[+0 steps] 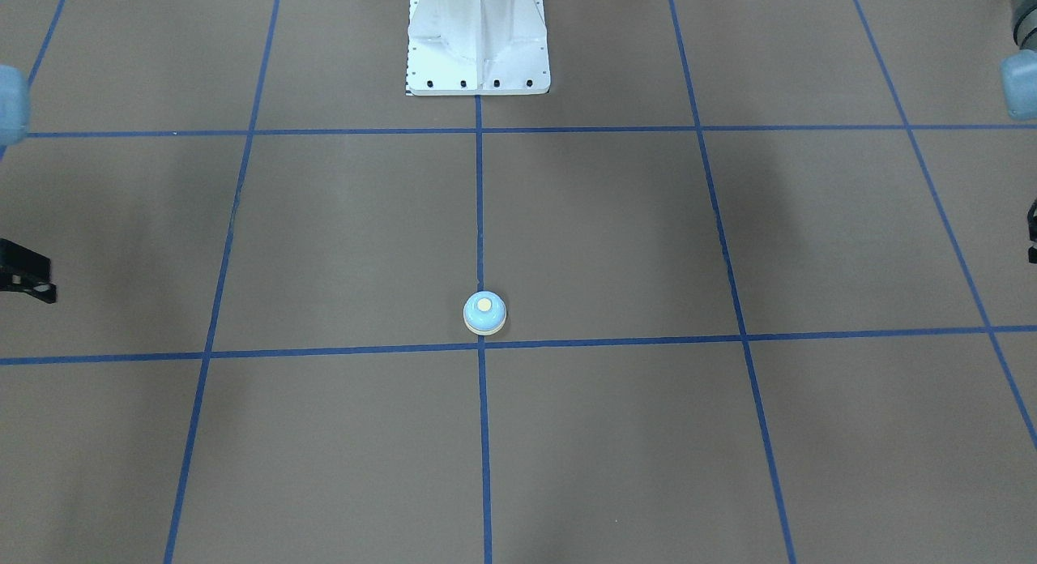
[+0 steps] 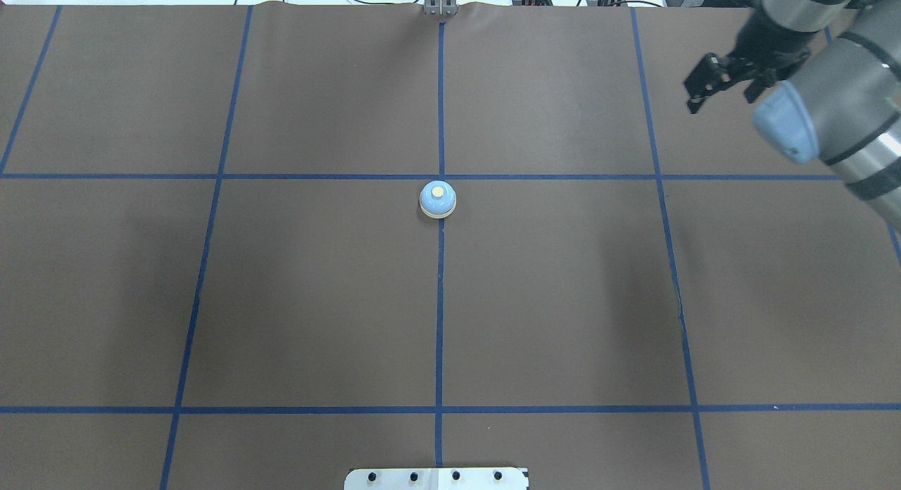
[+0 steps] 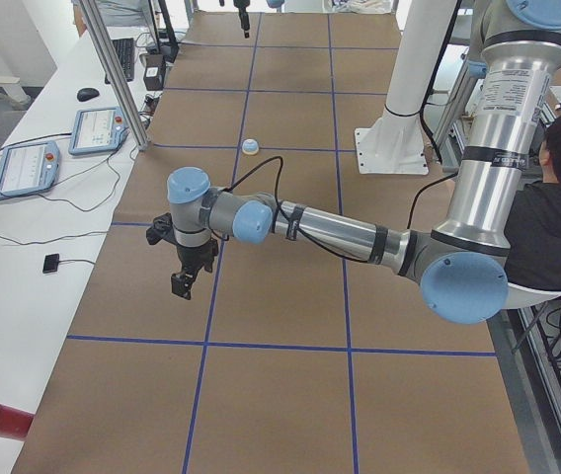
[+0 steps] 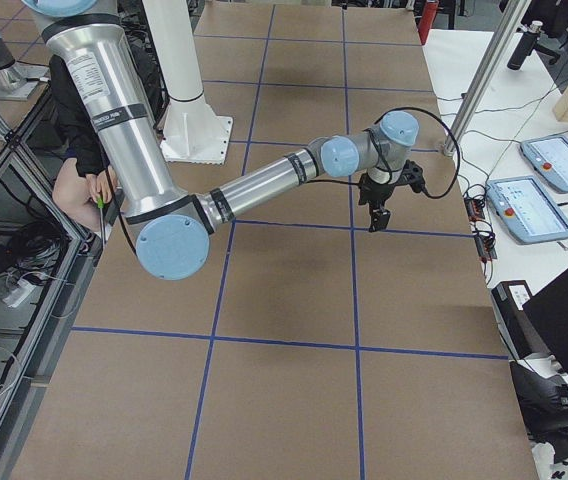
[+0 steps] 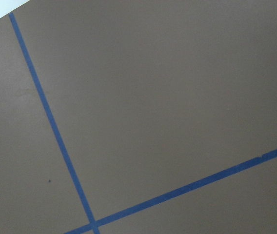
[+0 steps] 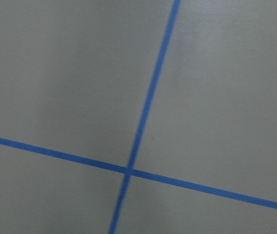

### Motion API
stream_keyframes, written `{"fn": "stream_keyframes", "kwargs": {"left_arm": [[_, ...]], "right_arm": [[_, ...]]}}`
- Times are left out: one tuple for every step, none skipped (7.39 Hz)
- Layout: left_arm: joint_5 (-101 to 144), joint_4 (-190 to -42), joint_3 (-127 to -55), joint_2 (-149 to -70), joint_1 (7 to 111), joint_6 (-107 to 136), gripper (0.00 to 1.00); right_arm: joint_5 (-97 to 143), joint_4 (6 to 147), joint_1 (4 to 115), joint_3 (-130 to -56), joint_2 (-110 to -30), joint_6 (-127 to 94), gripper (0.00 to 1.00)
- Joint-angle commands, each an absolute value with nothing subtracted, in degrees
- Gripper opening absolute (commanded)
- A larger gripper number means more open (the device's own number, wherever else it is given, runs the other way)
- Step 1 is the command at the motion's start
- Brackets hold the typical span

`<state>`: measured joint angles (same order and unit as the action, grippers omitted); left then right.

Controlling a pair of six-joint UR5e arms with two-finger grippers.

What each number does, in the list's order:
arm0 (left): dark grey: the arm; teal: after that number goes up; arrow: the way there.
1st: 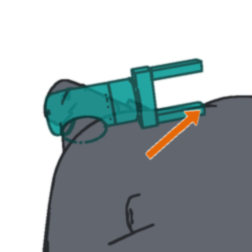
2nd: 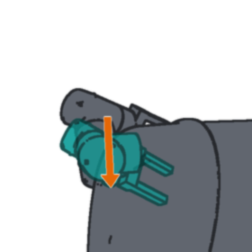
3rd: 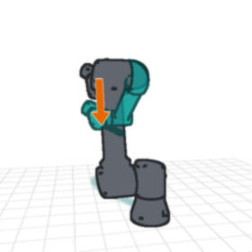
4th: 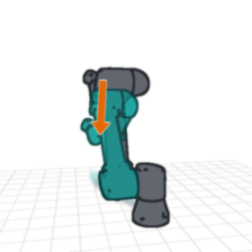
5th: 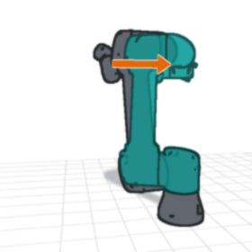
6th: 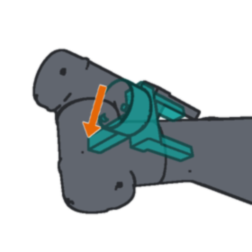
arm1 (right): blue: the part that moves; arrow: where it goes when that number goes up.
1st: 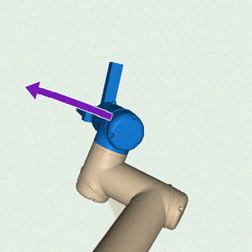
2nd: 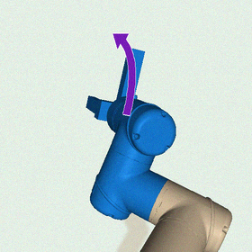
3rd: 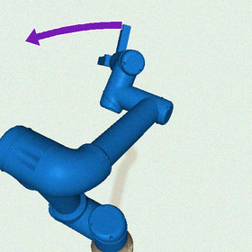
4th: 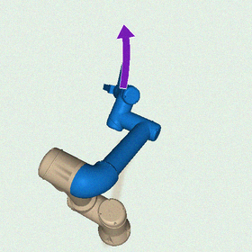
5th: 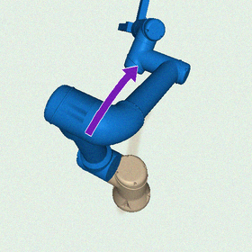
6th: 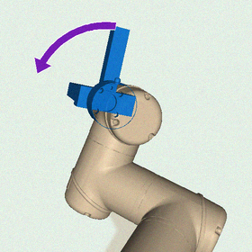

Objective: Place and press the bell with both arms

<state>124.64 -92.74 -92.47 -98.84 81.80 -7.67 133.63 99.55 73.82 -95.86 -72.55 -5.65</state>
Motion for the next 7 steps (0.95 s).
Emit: {"fn": "stream_keyframes", "kwargs": {"left_arm": [[125.42, -92.46, -92.63, -93.19, 87.95, -14.82, 1.0], [127.07, -92.81, -92.55, -90.99, 90.33, -15.03, 1.0], [131.01, -93.16, -92.81, -88.97, 91.4, -15.12, 1.0], [132.7, -93.08, -93.86, -87.55, 91.75, -15.03, 1.0], [132.63, -93.16, -94.48, -86.32, 91.76, -15.03, 1.0], [132.71, -93.08, -94.83, -86.05, 91.76, -14.94, 1.0], [132.37, -93.08, -94.92, -86.13, 91.67, -14.16, 1.0]], "right_arm": [[136.05, 99.05, 82.49, -96.77, -83.46, 7.35, 1.0], [135.79, 99.14, 84.7, -96.07, -83.5, 7.73, 1.0], [135.53, 99.14, 85.25, -95.72, -84.71, 6.95, 1.0], [135.01, 99.14, 85.34, -95.97, -84.81, 7.12, 1.0], [134.48, 99.14, 85.34, -95.54, -84.9, 7.47, 1.0], [133.69, 99.75, 87.17, -95.71, -85.25, 7.04, 1.0], [133.77, 99.76, 90.06, -96.5, -87.95, 7.38, 1.0]]}}
